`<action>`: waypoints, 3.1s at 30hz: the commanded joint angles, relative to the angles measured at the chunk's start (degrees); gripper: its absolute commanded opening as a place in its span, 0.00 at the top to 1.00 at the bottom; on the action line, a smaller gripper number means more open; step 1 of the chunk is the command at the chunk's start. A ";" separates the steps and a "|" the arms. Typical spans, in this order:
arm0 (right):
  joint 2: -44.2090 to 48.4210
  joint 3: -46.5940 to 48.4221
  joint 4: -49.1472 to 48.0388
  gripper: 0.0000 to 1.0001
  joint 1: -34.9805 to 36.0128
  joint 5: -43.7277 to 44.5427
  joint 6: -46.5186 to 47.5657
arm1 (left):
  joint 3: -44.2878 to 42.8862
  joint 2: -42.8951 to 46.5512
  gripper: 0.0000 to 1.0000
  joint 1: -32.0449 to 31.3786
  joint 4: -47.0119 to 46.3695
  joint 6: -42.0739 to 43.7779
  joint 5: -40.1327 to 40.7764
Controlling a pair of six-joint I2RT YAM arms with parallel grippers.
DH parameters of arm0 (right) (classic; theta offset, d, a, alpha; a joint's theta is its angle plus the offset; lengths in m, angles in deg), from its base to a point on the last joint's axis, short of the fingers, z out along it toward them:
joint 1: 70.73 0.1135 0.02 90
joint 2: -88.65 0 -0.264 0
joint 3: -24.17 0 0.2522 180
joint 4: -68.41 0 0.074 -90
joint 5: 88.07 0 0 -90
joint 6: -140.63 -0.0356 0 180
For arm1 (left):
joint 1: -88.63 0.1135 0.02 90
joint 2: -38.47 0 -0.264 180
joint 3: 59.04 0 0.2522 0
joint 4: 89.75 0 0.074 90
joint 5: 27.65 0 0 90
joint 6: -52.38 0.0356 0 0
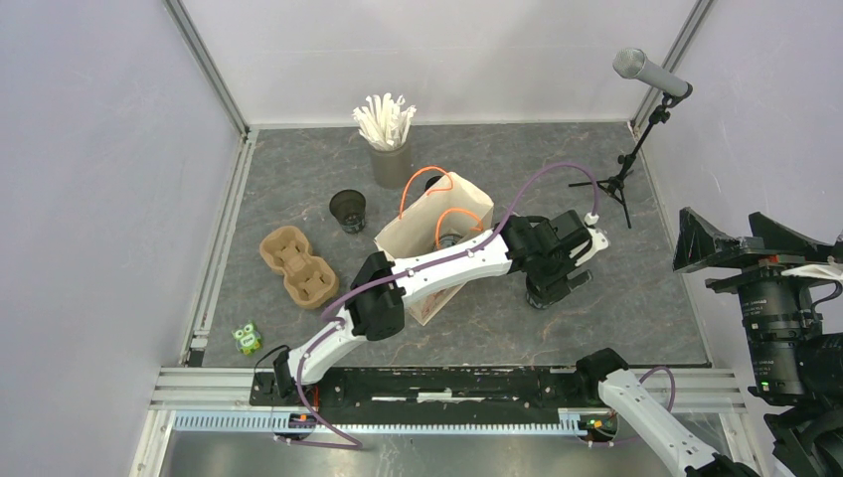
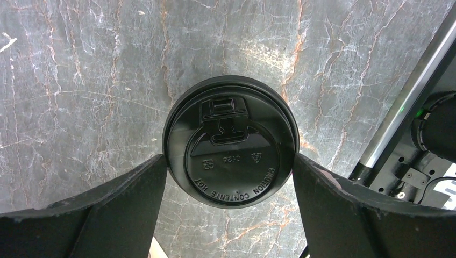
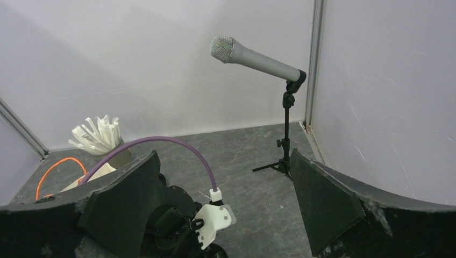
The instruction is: Pack the takeout coffee
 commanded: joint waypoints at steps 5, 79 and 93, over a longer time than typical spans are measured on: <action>-0.78 -0.03 -1.02 0.02 -0.14 -0.19 0.77 | -0.13 -0.62 0.17 -0.35 -2.76 3.53 -0.86; -63.21 10.71 -1.15 0.52 9.78 -39.16 15.62 | 21.85 68.42 0.38 1.08 28.08 -16.45 22.95; -58.69 5.80 -3.92 0.96 10.42 -30.16 8.23 | 17.01 65.57 0.39 2.44 26.98 -14.65 23.66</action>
